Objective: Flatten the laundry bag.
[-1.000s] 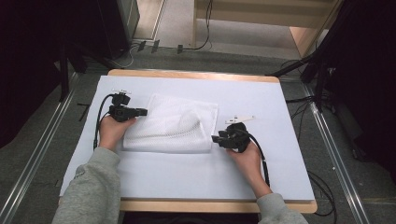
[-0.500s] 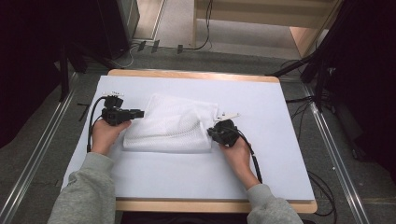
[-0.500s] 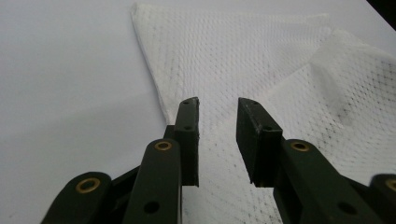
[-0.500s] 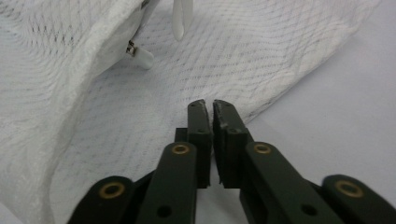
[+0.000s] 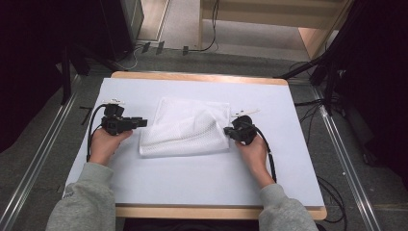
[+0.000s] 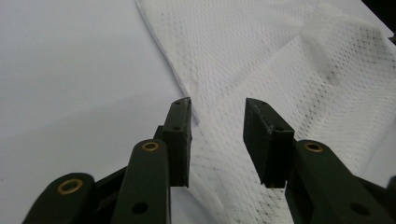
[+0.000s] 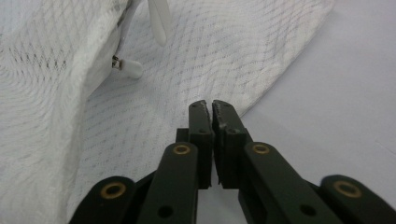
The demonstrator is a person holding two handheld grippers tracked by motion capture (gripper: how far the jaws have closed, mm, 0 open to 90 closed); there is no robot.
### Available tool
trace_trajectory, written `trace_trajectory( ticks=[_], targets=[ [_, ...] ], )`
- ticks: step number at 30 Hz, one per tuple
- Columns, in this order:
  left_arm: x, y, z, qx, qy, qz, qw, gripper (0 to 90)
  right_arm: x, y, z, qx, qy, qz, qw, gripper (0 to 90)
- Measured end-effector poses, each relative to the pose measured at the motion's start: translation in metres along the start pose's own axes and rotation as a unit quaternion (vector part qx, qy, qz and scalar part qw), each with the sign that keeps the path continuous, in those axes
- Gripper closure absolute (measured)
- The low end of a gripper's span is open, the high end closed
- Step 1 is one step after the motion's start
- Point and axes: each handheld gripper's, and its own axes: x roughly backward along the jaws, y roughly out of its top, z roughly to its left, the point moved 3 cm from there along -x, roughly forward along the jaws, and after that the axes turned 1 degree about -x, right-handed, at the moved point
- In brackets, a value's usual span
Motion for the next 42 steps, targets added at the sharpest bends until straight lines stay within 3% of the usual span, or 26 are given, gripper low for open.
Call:
trace_trajectory(
  ticks=[7,18,21,32,35,39,42],
  targets=[
    [-0.003,-0.009,-0.006,-0.006,-0.002,0.016,0.9999,56.9,0.017,0.007,-0.002,-0.003,0.017,-0.018,0.9997,79.0],
    [-0.006,-0.018,0.004,0.002,0.008,0.023,0.9997,51.5,0.036,0.035,0.005,-0.009,0.045,-0.055,0.9974,69.7],
    [-0.008,-0.019,0.007,0.0,0.015,0.027,0.9995,51.2,0.034,0.042,0.011,0.006,0.036,-0.055,0.9978,69.7],
    [-0.02,-0.022,0.005,-0.008,0.021,0.041,0.9989,53.4,0.011,0.054,0.018,-0.006,0.061,-0.038,0.9974,59.4],
    [-0.02,-0.022,0.004,-0.012,0.022,0.044,0.9987,57.6,-0.001,0.052,0.019,-0.002,0.059,-0.022,0.998,61.3],
    [-0.022,-0.023,0.003,-0.016,0.018,0.049,0.9985,67.7,-0.011,0.046,0.019,0.003,0.059,-0.006,0.9982,77.5],
    [-0.023,-0.023,0.002,-0.011,0.008,0.055,0.9984,77.6,-0.014,0.043,0.02,0.005,0.065,-0.003,0.9979,83.0]
  ],
)
